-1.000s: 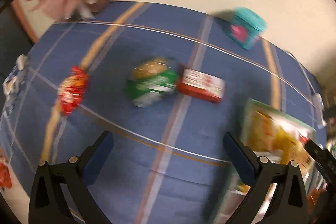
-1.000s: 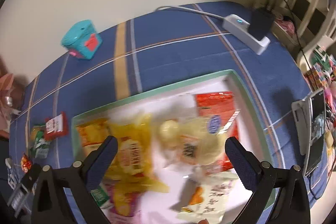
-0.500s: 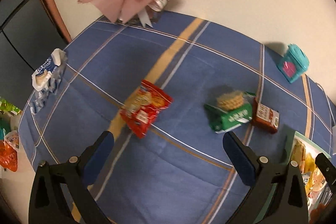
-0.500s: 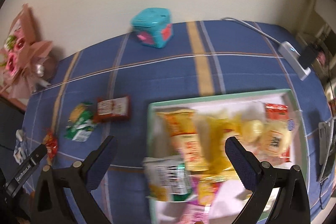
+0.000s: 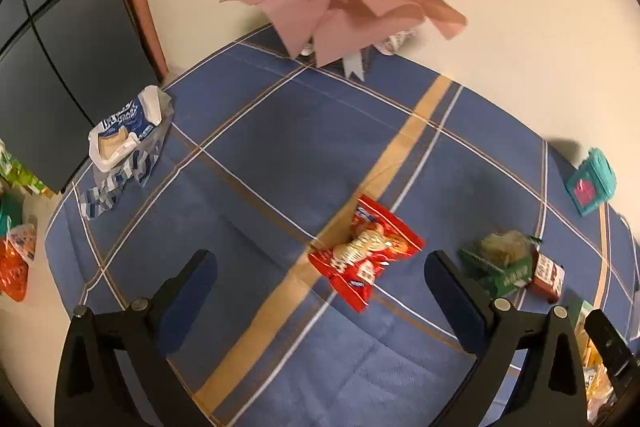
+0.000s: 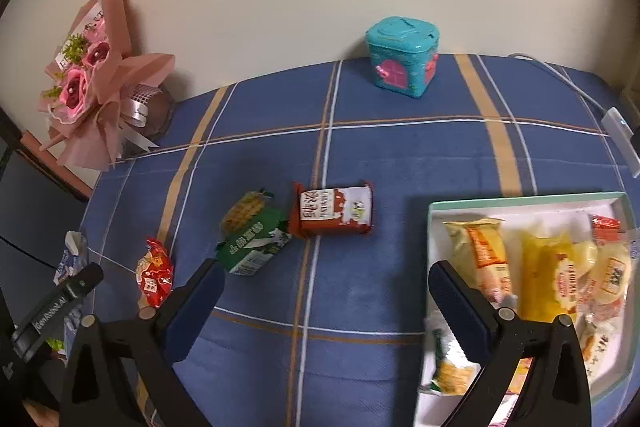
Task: Organize snacks
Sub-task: 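Move the left tool to the red peanut bag while the right approaches the milk biscuit pack, then close the left gripper on the red peanut bag while the right grasps the milk biscuit pack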
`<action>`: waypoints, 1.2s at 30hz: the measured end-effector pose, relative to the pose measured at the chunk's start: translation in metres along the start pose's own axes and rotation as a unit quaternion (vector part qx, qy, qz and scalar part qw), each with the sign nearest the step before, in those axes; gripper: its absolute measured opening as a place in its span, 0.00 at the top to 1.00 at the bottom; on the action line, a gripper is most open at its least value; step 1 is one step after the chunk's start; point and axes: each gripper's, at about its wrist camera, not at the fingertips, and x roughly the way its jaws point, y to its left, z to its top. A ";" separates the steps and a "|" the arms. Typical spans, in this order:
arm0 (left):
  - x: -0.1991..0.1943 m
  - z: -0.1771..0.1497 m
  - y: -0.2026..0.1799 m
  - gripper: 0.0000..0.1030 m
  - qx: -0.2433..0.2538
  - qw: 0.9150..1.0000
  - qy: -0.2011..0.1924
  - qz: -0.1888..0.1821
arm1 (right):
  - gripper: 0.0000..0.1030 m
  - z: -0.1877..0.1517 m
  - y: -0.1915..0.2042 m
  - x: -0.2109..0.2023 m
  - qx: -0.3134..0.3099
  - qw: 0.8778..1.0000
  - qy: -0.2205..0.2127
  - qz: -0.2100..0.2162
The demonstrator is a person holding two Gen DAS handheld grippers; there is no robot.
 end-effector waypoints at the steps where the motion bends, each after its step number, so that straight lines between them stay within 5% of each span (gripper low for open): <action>1: 0.003 0.001 0.003 0.00 -0.003 1.000 0.002 0.000 | 0.00 0.000 0.002 0.002 -0.002 1.000 -0.002 -0.003; 8: 0.025 0.008 0.008 0.00 -0.011 1.000 0.021 -0.019 | 0.00 0.008 0.003 0.021 -0.005 1.000 -0.009 -0.018; 36: 0.110 0.007 -0.032 0.00 0.053 0.992 0.095 -0.056 | 0.00 0.038 0.002 0.123 -0.007 0.991 0.091 -0.097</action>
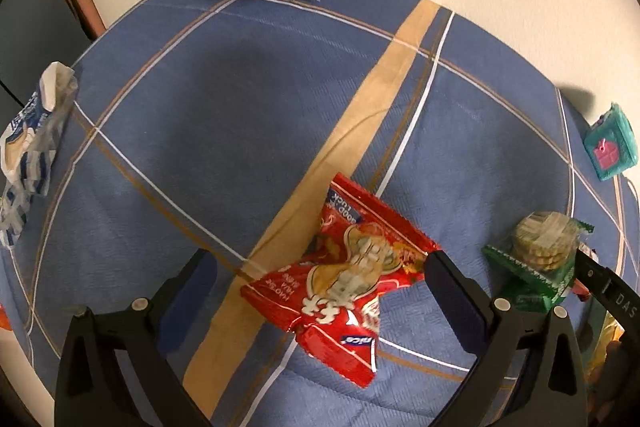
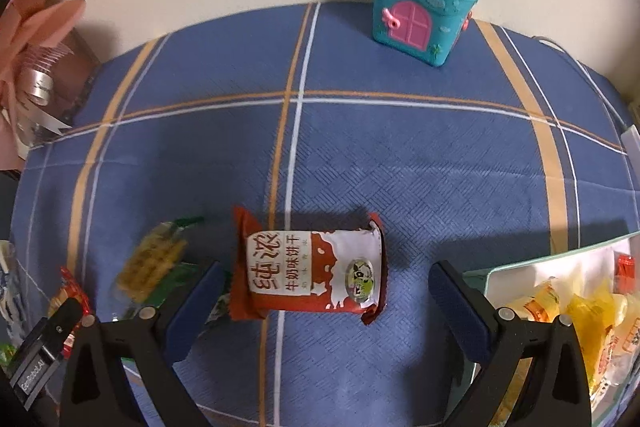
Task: Organize snacks
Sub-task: 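Close the left gripper on the red peanut bag while the right grasps the milk biscuit pack, then carry the red peanut bag and milk biscuit pack over the white tray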
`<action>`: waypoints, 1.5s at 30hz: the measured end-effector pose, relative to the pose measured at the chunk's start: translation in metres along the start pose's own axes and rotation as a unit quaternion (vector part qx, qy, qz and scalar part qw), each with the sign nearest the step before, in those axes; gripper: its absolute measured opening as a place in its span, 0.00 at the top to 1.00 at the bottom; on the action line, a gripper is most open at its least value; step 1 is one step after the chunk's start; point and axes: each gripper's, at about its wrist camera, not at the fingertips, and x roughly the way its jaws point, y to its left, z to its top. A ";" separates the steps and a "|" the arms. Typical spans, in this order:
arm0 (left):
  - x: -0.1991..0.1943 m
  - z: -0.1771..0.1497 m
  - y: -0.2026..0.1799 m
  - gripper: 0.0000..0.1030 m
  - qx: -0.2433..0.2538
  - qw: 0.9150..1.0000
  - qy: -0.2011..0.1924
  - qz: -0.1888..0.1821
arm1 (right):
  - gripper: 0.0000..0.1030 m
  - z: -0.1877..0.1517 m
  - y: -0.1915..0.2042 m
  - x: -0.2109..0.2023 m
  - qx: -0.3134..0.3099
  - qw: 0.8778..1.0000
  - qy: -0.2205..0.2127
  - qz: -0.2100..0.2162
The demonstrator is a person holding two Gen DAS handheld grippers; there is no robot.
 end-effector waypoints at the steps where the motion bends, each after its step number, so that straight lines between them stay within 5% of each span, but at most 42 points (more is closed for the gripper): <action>1: 0.002 0.000 0.000 0.00 0.002 1.000 0.001 -0.001 | 0.00 -0.001 0.001 0.001 0.000 1.000 0.001 0.000; 8: 0.008 -0.001 -0.005 0.05 0.005 1.000 0.006 -0.013 | 0.02 0.002 -0.001 0.003 0.001 1.000 0.002 -0.008; 20: 0.005 -0.002 -0.006 0.49 -0.003 1.000 0.005 -0.021 | 0.24 -0.006 0.007 0.012 -0.016 1.000 0.008 -0.019; 30: 0.001 0.001 -0.011 0.52 -0.004 0.999 0.004 -0.038 | 0.36 -0.008 0.009 0.004 -0.021 1.000 0.004 -0.017; 45: -0.051 -0.012 -0.022 0.52 0.004 0.998 -0.017 -0.055 | 0.37 -0.046 -0.007 -0.044 -0.010 1.000 -0.014 0.010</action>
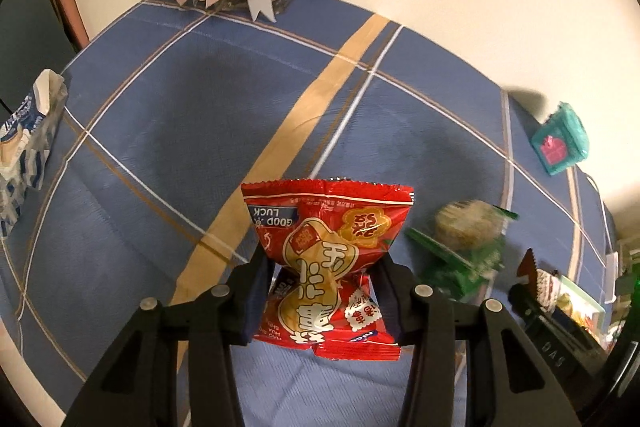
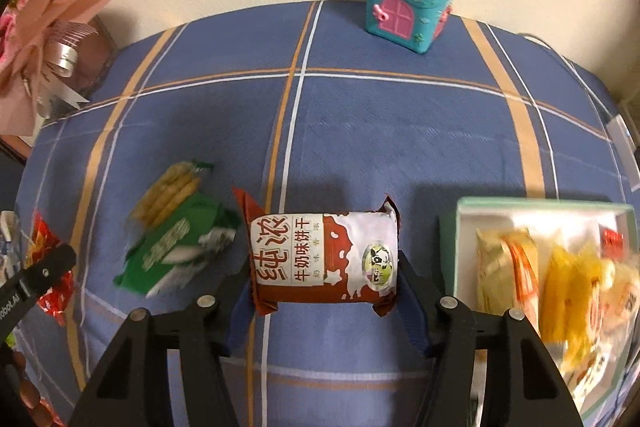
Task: Organize snacks
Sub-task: 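Carry the red peanut bag and milk biscuit pack over the white tray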
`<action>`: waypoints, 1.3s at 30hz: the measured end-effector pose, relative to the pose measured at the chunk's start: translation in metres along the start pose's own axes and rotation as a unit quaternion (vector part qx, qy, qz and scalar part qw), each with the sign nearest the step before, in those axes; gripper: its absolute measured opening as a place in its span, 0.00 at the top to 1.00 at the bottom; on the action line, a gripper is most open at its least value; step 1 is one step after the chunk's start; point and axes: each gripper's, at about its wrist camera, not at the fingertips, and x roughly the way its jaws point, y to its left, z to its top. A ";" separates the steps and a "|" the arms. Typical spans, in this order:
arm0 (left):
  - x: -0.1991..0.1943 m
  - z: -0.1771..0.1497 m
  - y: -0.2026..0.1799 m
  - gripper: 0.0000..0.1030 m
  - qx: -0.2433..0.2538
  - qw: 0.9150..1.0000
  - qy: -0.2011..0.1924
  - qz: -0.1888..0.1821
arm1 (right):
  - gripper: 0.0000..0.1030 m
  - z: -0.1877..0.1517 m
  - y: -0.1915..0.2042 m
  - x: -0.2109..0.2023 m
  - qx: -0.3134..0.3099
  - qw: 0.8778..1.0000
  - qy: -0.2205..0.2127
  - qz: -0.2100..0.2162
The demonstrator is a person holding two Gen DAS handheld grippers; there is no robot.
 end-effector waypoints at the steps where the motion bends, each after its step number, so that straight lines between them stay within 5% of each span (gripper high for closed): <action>1: -0.003 -0.002 -0.003 0.52 0.001 1.000 -0.001 0.000 | 0.37 -0.002 -0.002 -0.003 0.001 1.000 0.000 0.003; 22: -0.079 -0.079 -0.099 0.52 0.104 0.993 -0.038 -0.037 | 0.37 -0.076 -0.054 -0.103 0.055 0.998 -0.037 0.022; 30: -0.092 -0.108 -0.154 0.52 0.144 0.984 -0.020 -0.098 | 0.37 -0.084 -0.127 -0.133 0.113 0.991 -0.066 -0.003; 39: -0.096 -0.156 -0.227 0.52 0.240 0.965 -0.010 -0.109 | 0.37 -0.095 -0.229 -0.139 0.218 0.974 -0.057 -0.033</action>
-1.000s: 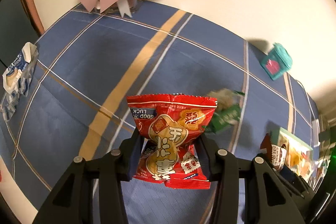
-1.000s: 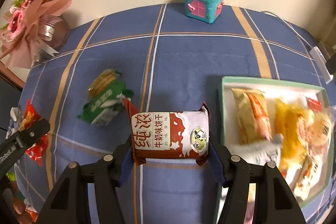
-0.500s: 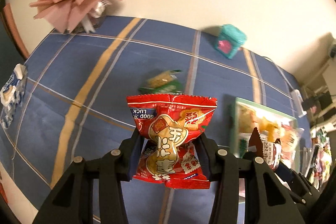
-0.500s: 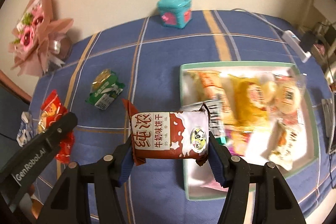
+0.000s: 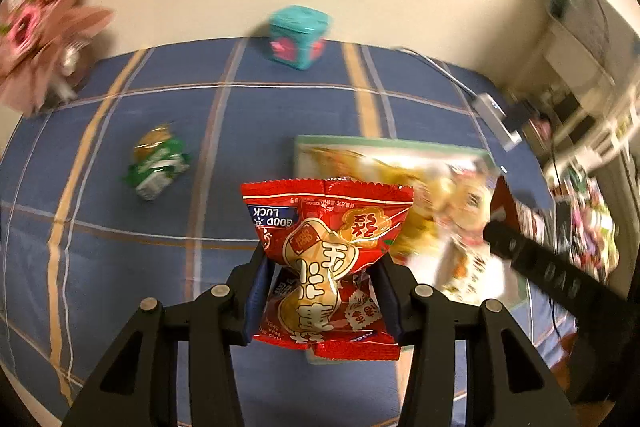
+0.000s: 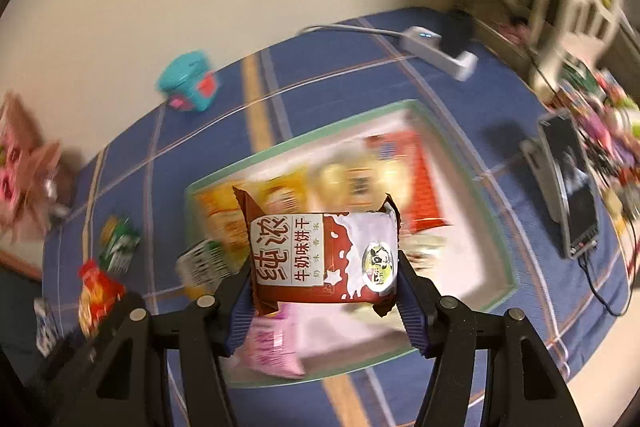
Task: Organize snacks
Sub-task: 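Carry the red peanut bag and milk biscuit pack over the white tray, then lower both packs into the tray and open both grippers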
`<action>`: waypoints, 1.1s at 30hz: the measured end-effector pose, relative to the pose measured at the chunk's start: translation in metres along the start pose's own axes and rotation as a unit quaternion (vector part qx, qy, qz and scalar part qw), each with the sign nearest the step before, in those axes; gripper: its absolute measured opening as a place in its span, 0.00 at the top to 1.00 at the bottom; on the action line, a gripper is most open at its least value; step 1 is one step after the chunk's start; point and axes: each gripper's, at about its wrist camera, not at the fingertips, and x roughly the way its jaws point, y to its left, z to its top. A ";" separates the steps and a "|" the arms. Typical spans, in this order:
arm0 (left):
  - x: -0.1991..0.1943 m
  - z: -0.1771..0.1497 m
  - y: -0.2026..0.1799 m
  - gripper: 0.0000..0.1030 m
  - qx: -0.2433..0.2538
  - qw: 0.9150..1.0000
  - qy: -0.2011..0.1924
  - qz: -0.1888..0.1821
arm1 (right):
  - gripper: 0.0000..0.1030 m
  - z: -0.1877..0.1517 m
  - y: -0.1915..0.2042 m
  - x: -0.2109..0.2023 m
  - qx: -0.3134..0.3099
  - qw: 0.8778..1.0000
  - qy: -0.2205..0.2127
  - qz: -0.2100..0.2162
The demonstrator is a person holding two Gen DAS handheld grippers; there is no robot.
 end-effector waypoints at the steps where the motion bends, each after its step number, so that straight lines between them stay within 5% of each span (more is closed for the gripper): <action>1: 0.001 -0.002 -0.008 0.52 0.010 1.000 0.001 -0.001 | 0.37 0.002 -0.006 0.000 0.006 1.000 0.000 -0.004; 11: 0.022 -0.017 -0.061 0.52 0.075 0.997 0.029 0.002 | 0.37 0.004 -0.034 0.015 0.021 0.999 0.027 -0.016; 33: 0.075 -0.034 -0.083 0.52 0.112 0.990 0.084 0.032 | 0.35 -0.013 -0.011 0.082 -0.040 0.994 0.098 -0.020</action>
